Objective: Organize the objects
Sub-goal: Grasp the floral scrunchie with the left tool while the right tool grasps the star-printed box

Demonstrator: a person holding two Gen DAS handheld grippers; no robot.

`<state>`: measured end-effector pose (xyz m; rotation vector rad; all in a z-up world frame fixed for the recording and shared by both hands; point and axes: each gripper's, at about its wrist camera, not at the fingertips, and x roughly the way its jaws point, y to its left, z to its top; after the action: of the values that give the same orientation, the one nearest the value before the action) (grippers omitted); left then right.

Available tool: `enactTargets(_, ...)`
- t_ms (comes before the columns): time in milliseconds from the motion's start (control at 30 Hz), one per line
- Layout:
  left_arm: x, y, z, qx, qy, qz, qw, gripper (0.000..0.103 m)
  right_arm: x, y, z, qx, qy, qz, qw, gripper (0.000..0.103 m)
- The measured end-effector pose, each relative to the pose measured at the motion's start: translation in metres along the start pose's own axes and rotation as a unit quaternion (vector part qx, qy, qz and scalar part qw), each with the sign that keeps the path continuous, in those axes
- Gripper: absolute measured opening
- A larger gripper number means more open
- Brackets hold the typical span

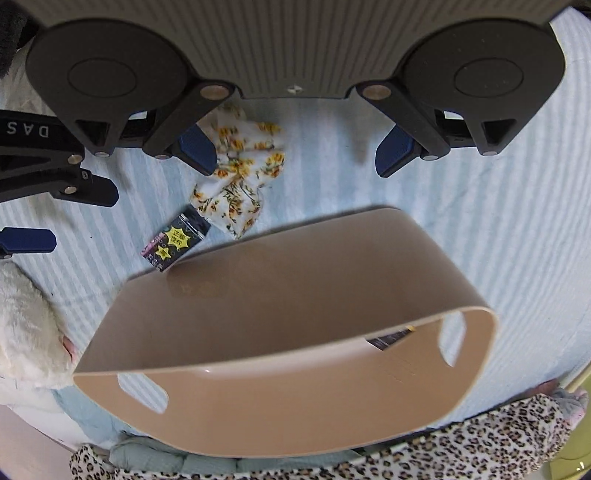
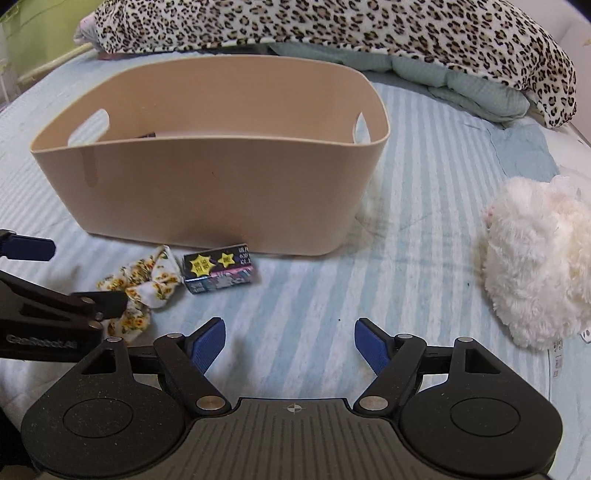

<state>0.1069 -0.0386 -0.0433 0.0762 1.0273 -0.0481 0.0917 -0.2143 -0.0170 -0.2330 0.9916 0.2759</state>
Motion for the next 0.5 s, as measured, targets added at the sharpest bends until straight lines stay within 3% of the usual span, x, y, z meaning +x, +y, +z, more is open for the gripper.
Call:
enactTargets(267,0.020,0.003,-0.005,-0.010,0.029,-0.036,0.9989,0.090,0.008,0.003,0.002,-0.010,0.013,-0.004,1.000,0.079)
enactTargets(433,0.015,0.003,-0.006,0.013,0.022,-0.048,0.9985,0.064,0.012,0.007,0.004,-0.015,0.015,-0.002,1.000,0.080)
enactTargets(500,0.011,0.003,-0.006,0.021,0.016,-0.052,0.9983,0.040,0.013,0.010,0.005,-0.016,0.016,-0.001,1.000,0.080)
